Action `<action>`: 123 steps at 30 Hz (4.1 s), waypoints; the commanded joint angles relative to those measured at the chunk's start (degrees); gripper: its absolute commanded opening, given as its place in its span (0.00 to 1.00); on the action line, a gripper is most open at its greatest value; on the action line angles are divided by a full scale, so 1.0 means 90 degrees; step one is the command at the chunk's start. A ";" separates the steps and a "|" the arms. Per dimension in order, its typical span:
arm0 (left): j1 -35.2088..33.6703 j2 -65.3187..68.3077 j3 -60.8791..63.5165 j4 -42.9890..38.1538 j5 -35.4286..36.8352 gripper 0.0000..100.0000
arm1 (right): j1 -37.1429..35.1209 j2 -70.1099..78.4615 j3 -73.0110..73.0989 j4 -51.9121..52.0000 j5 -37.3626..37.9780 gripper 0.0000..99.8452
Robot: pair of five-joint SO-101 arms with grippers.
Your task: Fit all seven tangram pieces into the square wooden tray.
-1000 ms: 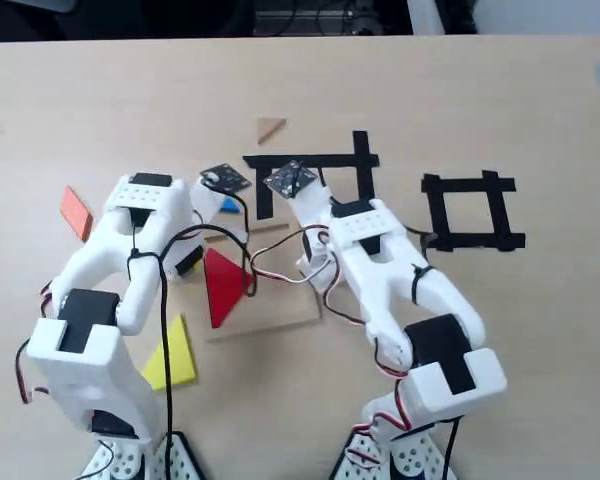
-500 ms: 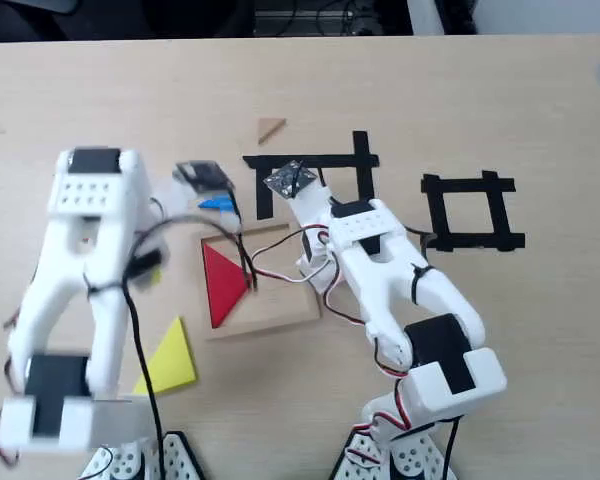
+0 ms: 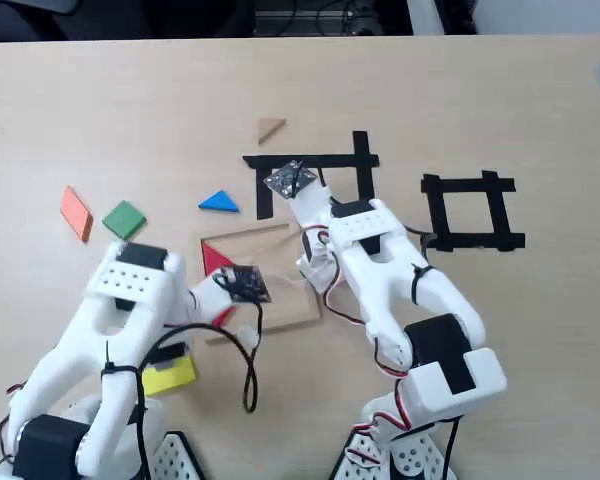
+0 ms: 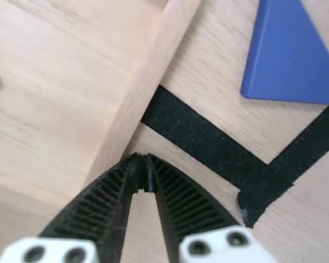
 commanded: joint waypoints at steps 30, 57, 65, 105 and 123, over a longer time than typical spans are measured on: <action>-0.0845 0.1182 -0.0396 -0.3927 0.1641 0.03 | -0.0068 -0.0034 -0.0122 0.0020 0.0039 0.01; 0.0112 -0.0908 -0.0103 0.0068 0.1348 0.03 | -0.0068 -0.0044 -0.0122 0.0029 0.0049 0.01; 0.0454 -0.0850 0.0777 -0.0576 0.1514 0.03 | -0.0068 -0.0044 -0.0122 0.0029 0.0049 0.01; -0.0444 0.3350 -0.4068 -0.1133 0.1524 0.03 | -0.0078 -0.0034 -0.0112 0.0039 0.0049 0.01; -0.2281 0.2735 -0.3961 -0.0440 0.0821 0.03 | -0.0098 -0.0044 -0.0083 0.0117 0.0049 0.01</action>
